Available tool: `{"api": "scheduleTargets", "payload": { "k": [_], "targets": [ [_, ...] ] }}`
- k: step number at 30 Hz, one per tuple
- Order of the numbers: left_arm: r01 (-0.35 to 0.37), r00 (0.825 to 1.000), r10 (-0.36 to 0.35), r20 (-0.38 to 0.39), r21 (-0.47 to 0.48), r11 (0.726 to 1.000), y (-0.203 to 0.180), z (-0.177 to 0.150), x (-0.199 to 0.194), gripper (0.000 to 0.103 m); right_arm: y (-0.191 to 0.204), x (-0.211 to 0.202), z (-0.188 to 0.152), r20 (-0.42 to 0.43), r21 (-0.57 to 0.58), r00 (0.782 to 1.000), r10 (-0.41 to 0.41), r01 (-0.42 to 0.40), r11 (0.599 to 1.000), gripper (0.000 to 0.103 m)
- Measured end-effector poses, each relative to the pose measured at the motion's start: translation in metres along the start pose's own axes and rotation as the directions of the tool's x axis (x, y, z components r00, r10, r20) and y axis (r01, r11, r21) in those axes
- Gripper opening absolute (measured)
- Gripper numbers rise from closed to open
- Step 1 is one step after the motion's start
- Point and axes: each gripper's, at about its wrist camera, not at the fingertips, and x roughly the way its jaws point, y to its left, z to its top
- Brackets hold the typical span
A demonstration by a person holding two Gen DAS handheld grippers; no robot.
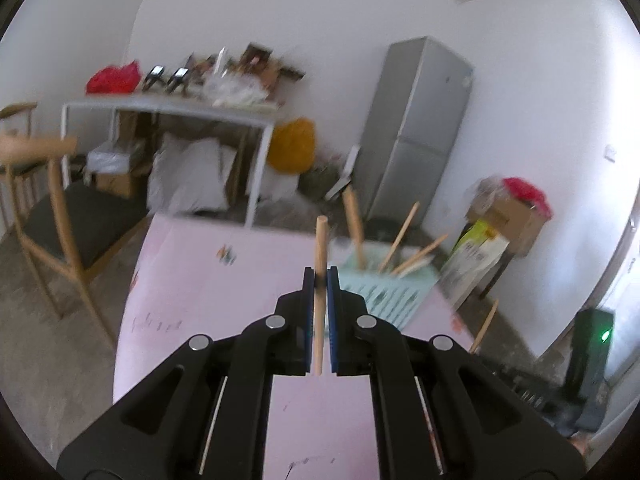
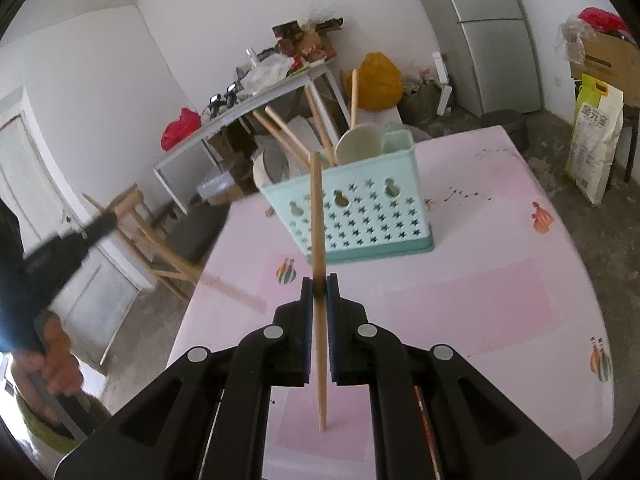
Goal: Organize utensils
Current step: 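Lift both held chopsticks up over the mint holder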
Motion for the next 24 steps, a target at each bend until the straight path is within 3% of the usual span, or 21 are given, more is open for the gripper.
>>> {"api": "scheduleTargets", "payload": {
  "k": [11,17,24],
  "targets": [
    [0.088,0.98,-0.096,0.172,0.052,0.995,-0.05,0.078,0.024,0.005,-0.01,-0.004,0.007,0.029,0.017,0.999,0.015,-0.016,1.0,0.007],
    [0.092,0.973,-0.101,0.207,0.052,0.994,-0.069,0.093,0.053,0.005,-0.015,-0.005,0.011,0.037,0.022,0.999,0.036,-0.037,0.999,0.007],
    [0.083,0.979,-0.087,0.183,0.032,0.996,-0.072,0.096,0.094,0.005,-0.018,-0.003,0.013,0.039,0.02,0.998,0.052,-0.053,0.998,0.007]
  ]
}}
